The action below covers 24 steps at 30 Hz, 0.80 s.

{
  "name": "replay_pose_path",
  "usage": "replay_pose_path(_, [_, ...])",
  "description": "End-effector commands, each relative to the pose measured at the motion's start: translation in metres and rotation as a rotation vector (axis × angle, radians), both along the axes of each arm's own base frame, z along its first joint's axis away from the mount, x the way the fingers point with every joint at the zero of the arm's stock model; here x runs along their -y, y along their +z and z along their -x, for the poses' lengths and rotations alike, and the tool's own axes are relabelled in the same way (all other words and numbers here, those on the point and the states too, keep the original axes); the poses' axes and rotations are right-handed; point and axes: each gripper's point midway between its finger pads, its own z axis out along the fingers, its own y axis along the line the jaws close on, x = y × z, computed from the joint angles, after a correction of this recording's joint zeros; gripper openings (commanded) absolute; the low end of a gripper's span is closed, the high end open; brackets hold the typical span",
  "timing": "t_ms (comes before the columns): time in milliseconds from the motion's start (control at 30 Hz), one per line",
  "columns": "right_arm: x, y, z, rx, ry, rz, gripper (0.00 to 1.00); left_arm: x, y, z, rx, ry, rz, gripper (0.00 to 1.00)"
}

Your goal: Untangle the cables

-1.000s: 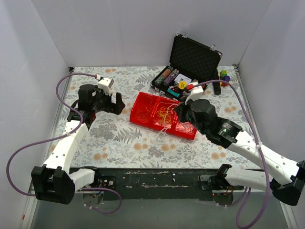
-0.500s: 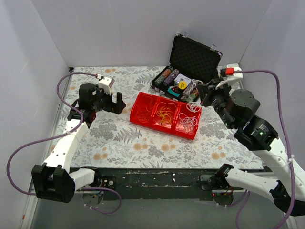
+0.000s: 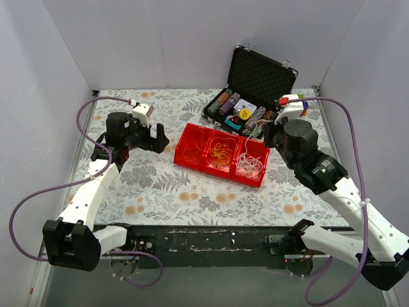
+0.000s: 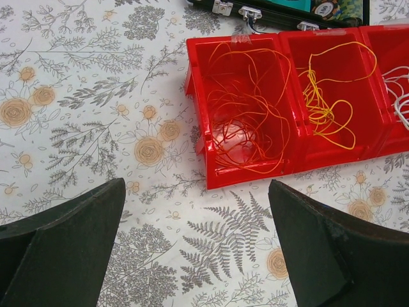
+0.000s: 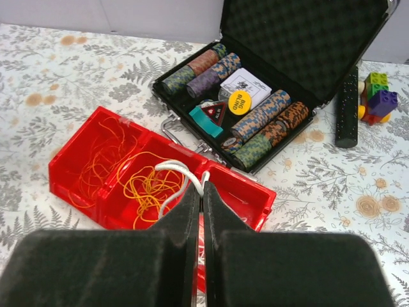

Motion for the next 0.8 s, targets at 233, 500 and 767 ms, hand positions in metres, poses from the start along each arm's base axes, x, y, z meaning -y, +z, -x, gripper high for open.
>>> replay_pose_path(233, [0.014,-0.025,-0.031,-0.017,-0.066,-0.012,0.01,0.002,0.009,-0.001,0.019,-0.012,0.006,0.96])
replay_pose_path(500, [0.008,-0.127,-0.027,-0.238,-0.033,-0.013,0.01,0.003,0.010,-0.001,0.013,-0.009,0.016,0.96])
replay_pose_path(767, [-0.005,-0.198,-0.006,-0.408,0.029,-0.033,0.01,0.003,0.010,-0.004,0.004,-0.004,0.022,0.96])
